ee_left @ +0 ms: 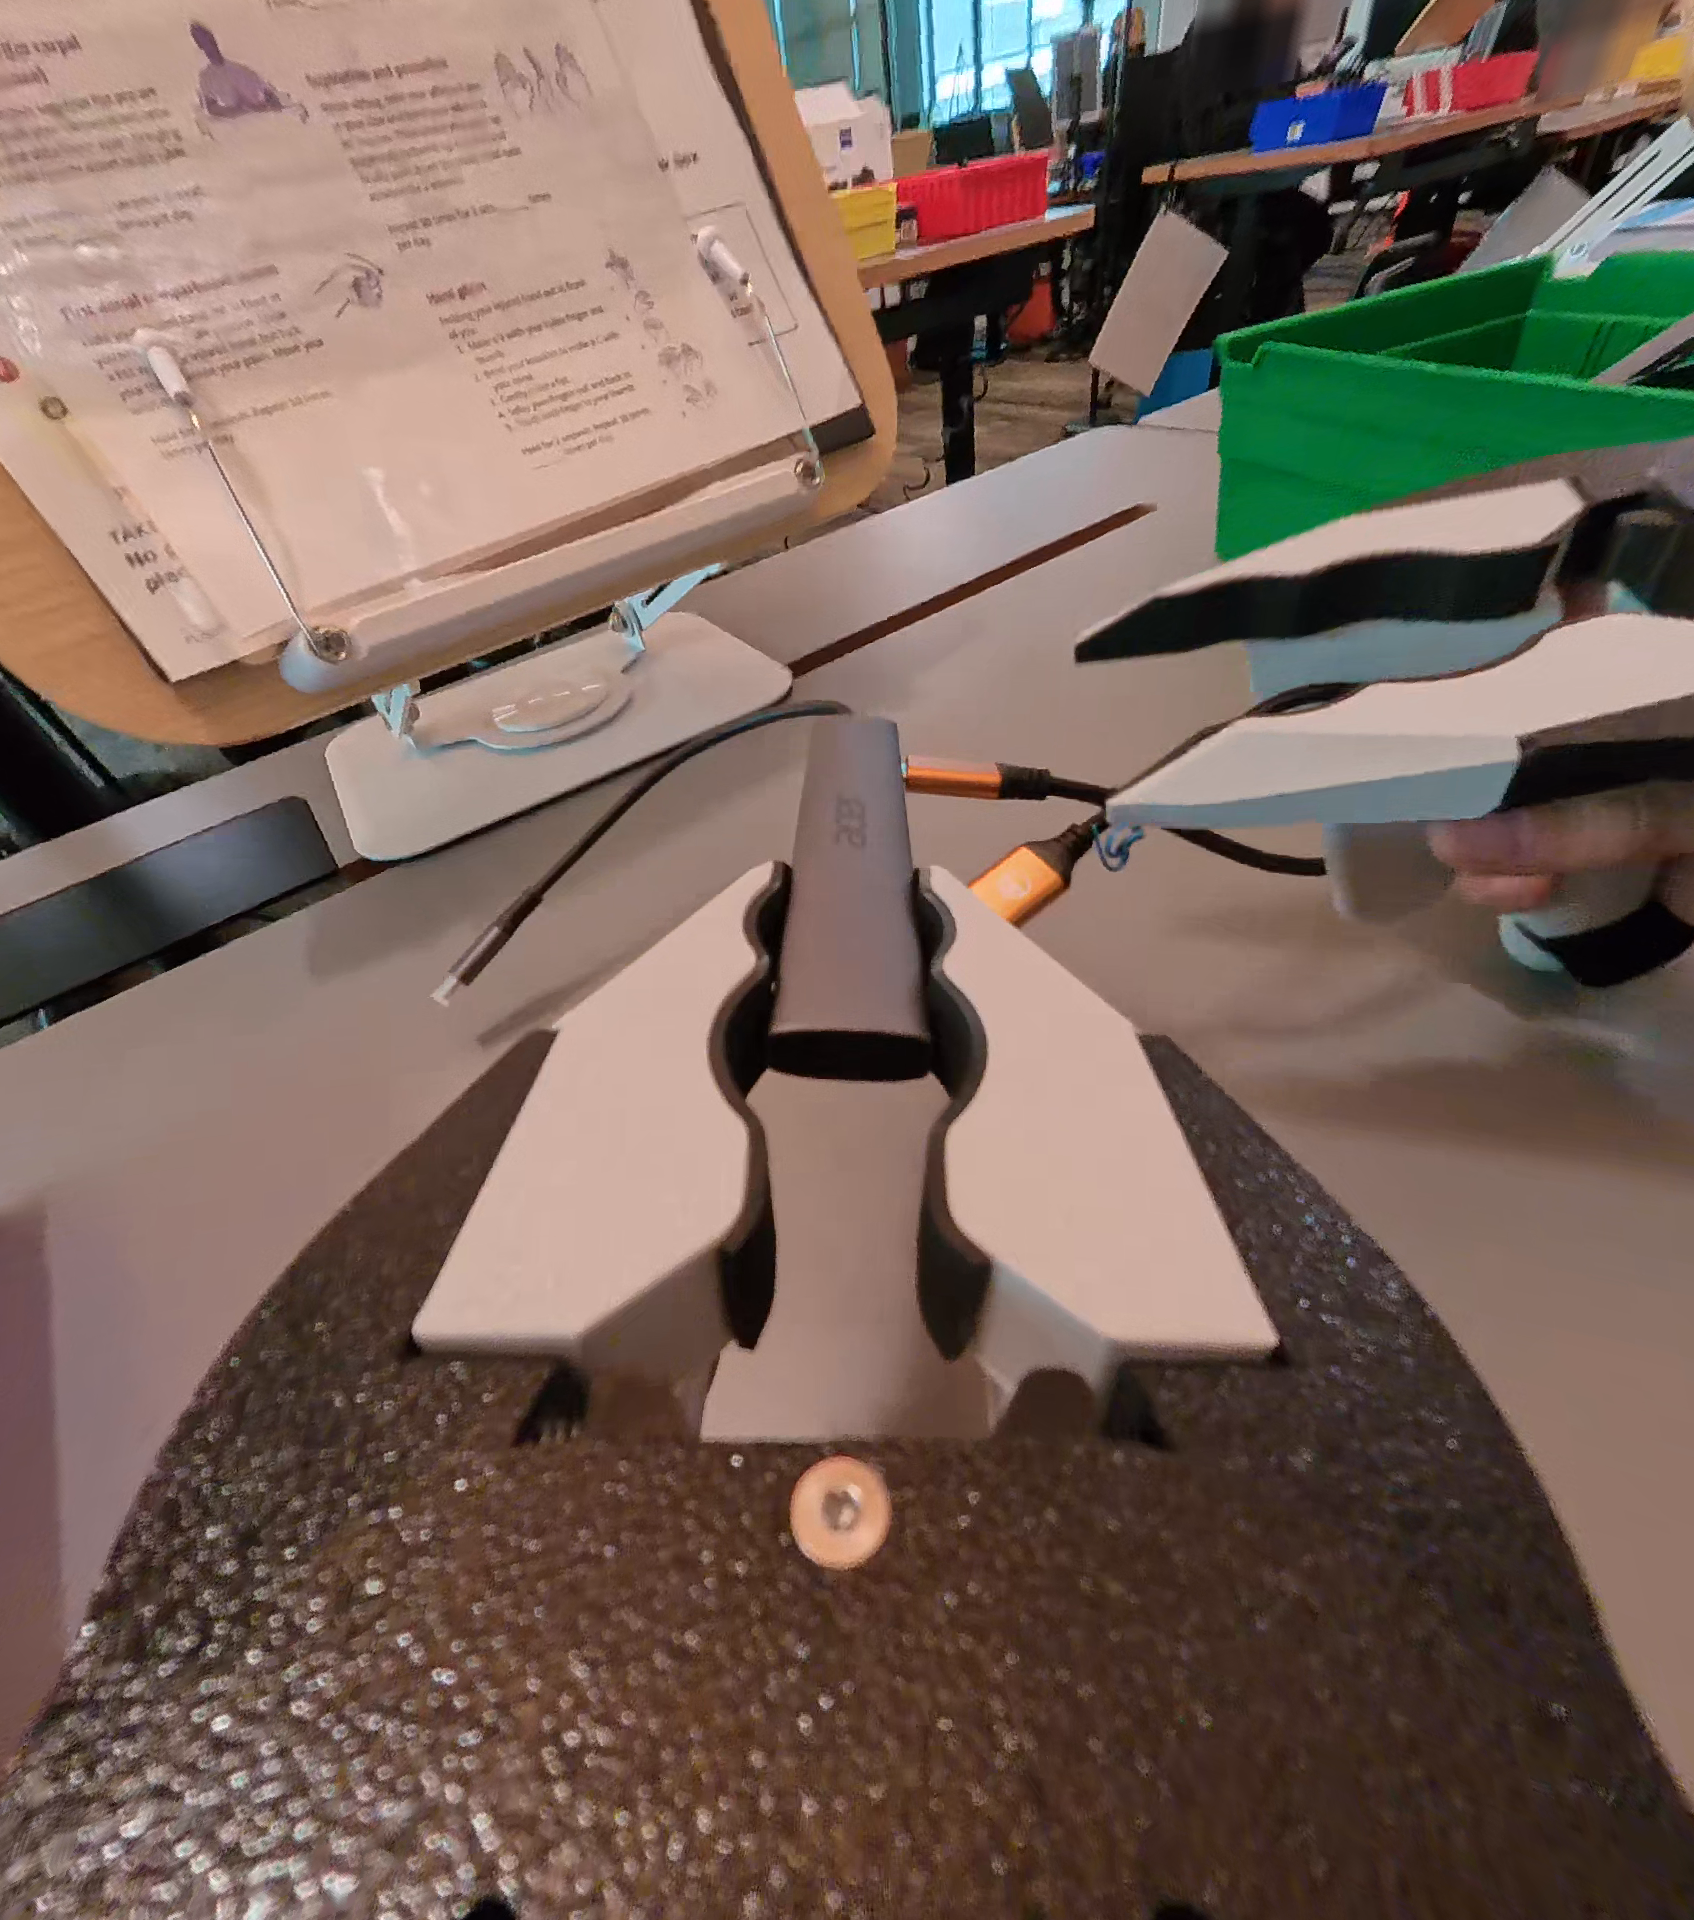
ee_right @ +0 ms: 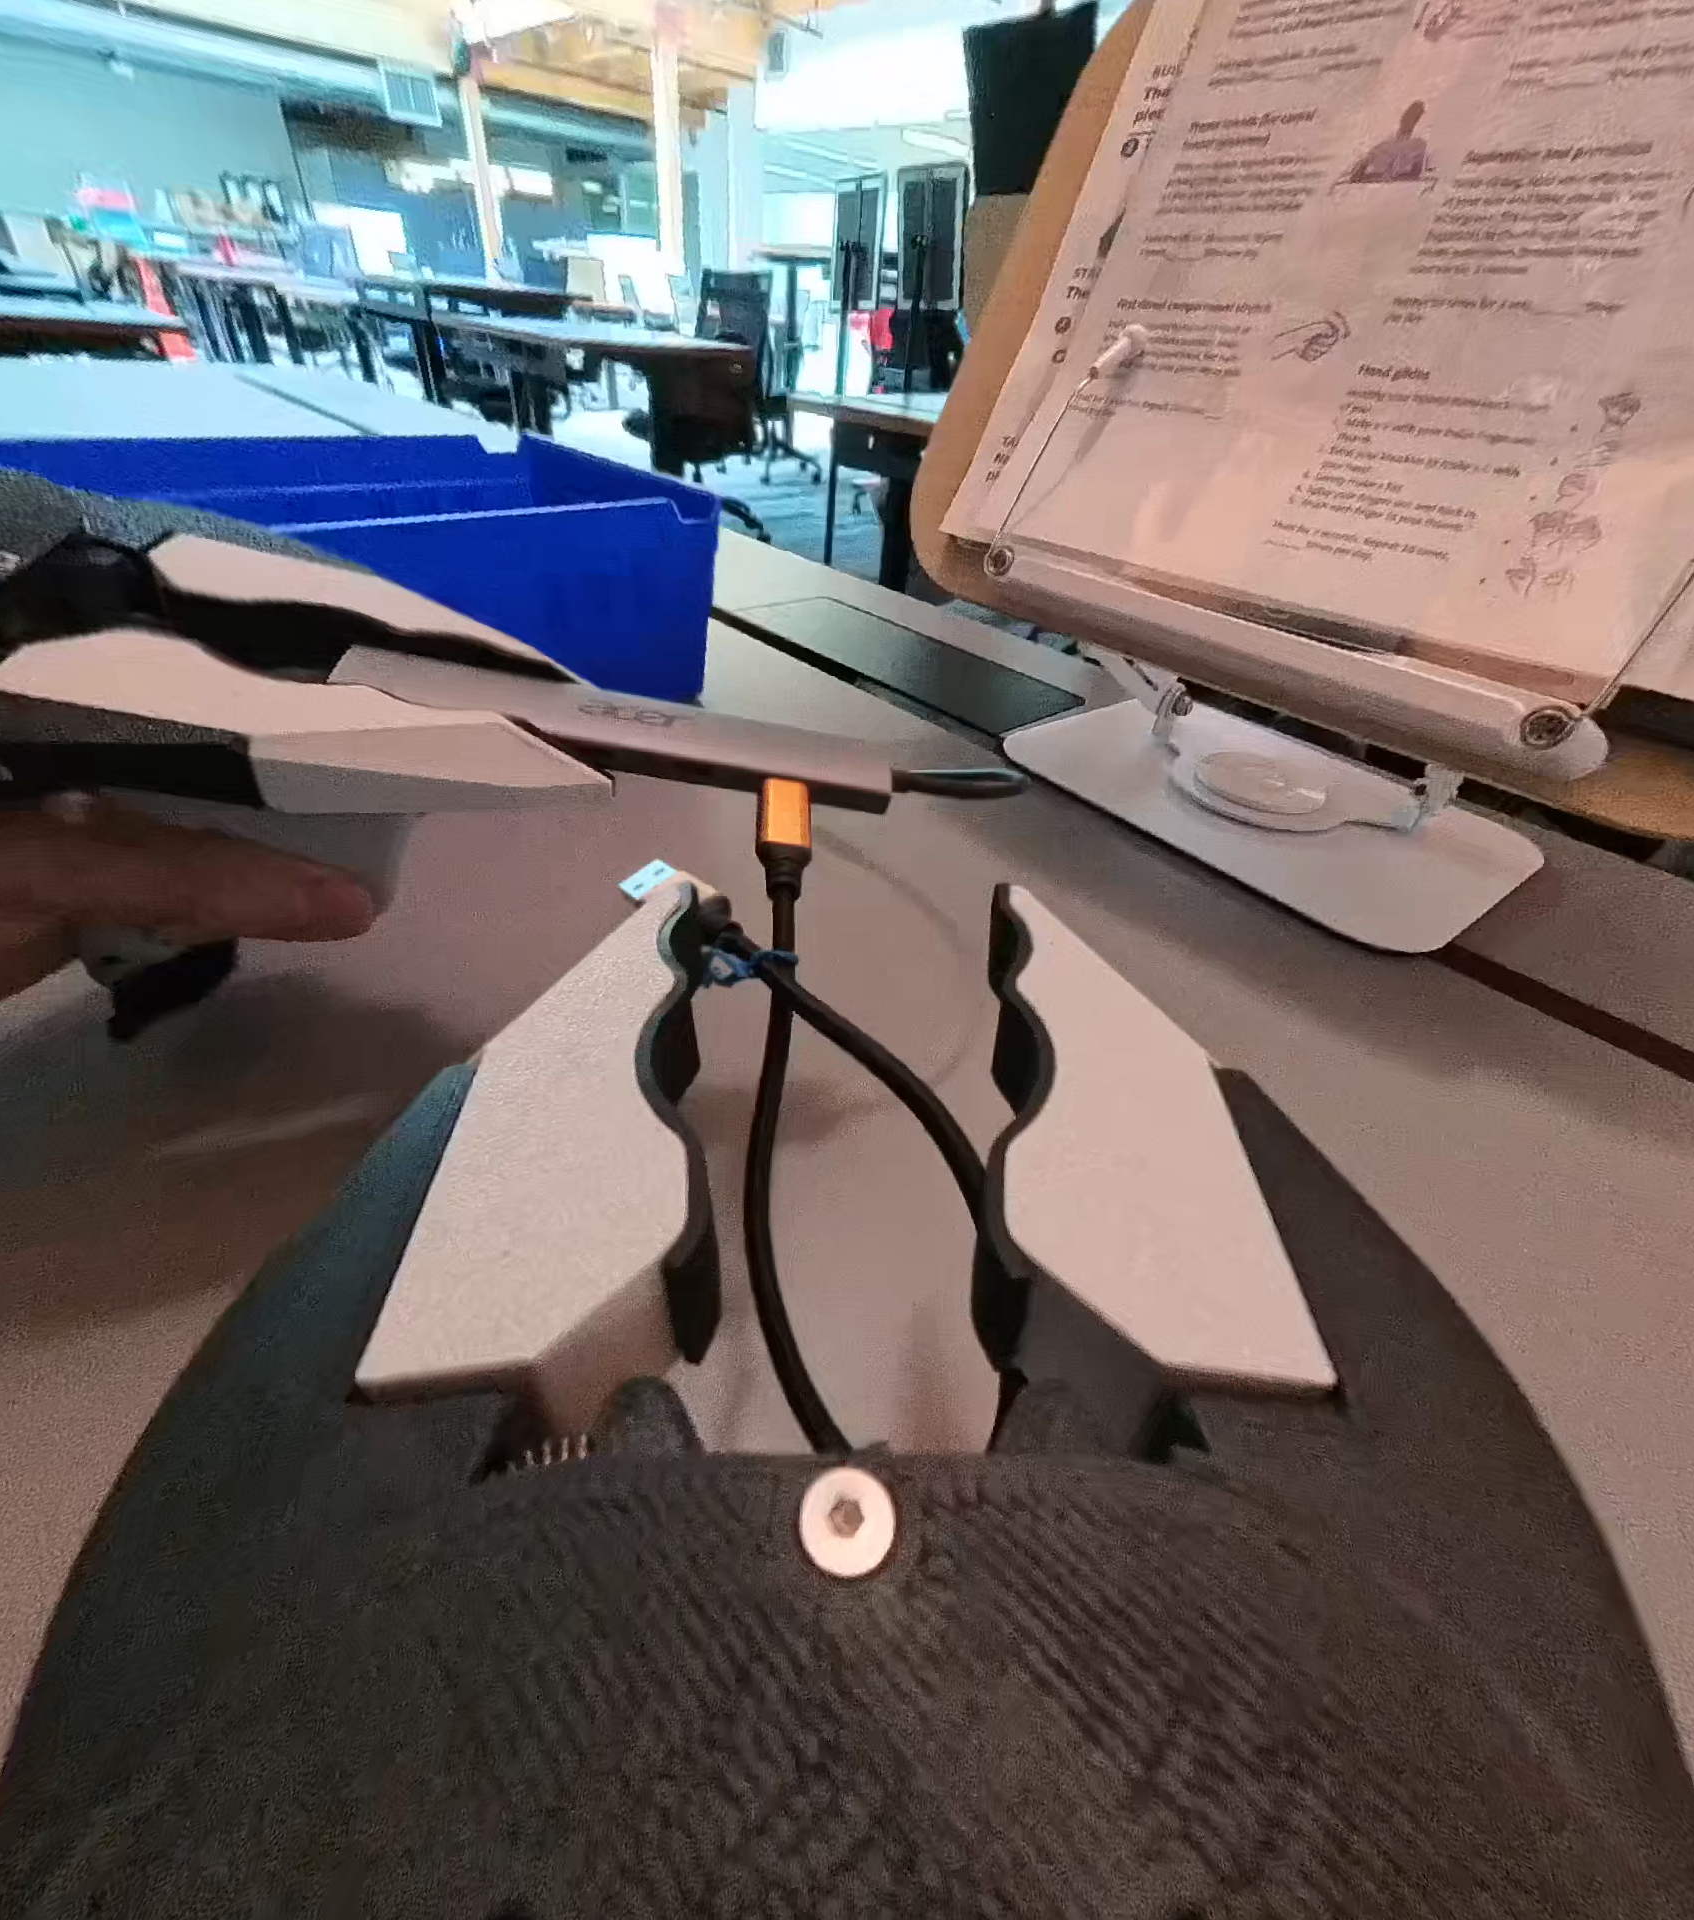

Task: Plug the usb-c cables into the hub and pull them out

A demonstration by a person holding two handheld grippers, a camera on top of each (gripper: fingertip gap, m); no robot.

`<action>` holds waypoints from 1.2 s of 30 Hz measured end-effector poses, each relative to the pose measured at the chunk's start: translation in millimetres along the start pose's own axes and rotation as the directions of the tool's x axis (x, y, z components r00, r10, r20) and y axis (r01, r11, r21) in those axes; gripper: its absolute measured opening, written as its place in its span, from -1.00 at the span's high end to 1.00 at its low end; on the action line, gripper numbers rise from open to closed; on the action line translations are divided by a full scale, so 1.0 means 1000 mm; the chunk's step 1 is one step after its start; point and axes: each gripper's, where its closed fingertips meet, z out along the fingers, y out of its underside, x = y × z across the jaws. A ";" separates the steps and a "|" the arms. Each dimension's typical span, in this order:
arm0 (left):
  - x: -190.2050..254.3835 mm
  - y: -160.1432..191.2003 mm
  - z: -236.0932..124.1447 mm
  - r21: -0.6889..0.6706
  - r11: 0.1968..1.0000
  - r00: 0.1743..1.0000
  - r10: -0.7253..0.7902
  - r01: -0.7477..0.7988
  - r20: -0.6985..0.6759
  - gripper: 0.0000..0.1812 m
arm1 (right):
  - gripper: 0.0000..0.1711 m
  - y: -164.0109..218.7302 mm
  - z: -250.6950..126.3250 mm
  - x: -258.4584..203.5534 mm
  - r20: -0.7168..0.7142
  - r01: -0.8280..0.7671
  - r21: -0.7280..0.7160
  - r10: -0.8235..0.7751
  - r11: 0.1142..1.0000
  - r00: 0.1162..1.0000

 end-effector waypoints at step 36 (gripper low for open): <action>0.027 -0.035 -0.014 0.212 0.976 0.988 -0.008 0.042 -0.156 0.75 | 0.87 -0.036 -0.006 -0.022 -0.094 0.080 0.155 -0.066 0.985 0.993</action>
